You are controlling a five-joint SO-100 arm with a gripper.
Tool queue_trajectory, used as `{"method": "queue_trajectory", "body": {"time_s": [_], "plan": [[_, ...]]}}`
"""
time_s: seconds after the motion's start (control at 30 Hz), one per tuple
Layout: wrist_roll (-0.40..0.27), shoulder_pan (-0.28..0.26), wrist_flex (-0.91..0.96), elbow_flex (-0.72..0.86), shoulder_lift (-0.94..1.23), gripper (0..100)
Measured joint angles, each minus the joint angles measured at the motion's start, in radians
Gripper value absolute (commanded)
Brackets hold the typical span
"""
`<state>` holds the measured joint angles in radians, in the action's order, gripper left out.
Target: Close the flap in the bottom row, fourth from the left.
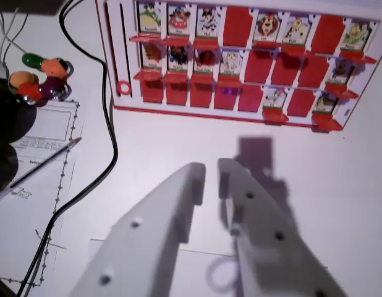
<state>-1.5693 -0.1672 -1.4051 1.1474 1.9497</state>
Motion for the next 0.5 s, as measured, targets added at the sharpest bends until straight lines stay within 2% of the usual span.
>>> {"method": "queue_trajectory", "body": {"time_s": [0.37, 0.5], "plan": [[0.000, 0.002, 0.071, 0.298, 0.287, 2], [0.000, 0.023, 0.100, 0.360, 0.347, 2]]}}
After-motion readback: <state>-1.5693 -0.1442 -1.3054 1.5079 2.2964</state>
